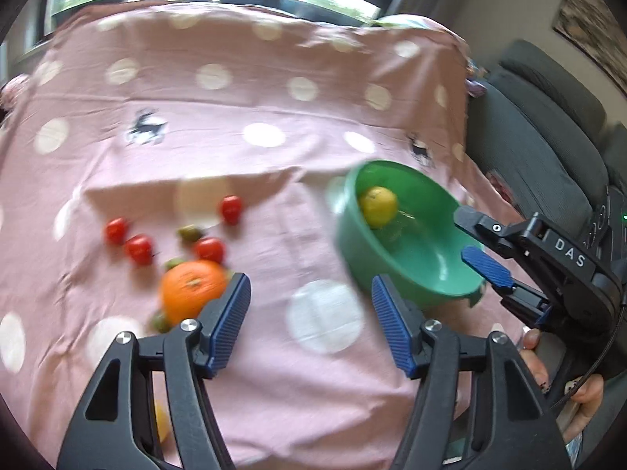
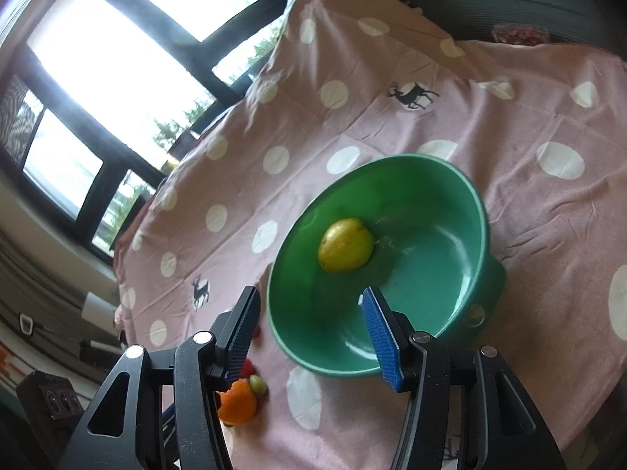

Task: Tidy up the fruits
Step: 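Move the open right gripper back to the fruit cluster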

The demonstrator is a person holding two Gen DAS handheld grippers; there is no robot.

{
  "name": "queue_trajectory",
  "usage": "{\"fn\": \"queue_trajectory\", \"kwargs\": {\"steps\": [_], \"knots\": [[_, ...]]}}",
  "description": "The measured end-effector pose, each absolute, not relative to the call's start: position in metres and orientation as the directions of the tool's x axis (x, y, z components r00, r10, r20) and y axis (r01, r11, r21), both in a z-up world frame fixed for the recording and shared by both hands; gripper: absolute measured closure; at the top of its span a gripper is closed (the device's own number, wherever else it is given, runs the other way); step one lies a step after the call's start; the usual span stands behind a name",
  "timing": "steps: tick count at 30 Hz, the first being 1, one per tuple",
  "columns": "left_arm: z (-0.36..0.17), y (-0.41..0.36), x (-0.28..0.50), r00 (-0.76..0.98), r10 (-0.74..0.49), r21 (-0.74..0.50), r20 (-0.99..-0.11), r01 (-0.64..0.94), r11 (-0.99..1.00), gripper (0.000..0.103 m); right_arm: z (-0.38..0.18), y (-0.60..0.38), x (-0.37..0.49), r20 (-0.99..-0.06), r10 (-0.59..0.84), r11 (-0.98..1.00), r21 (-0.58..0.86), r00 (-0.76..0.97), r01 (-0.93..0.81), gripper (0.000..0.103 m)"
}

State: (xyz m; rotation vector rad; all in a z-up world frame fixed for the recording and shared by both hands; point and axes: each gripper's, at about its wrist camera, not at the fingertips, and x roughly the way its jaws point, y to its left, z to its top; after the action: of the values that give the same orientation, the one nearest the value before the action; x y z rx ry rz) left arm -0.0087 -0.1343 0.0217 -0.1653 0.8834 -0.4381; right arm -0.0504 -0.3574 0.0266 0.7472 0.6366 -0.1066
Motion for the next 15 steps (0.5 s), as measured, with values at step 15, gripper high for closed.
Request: {"fn": "queue_trajectory", "kwargs": {"steps": [15], "knots": [[-0.018,-0.032,-0.027,0.520,-0.271,-0.294,-0.810,0.040,0.955,0.027,0.009,-0.254,-0.014,-0.665,0.396,0.822,0.564,0.633,0.079,0.045]]}}
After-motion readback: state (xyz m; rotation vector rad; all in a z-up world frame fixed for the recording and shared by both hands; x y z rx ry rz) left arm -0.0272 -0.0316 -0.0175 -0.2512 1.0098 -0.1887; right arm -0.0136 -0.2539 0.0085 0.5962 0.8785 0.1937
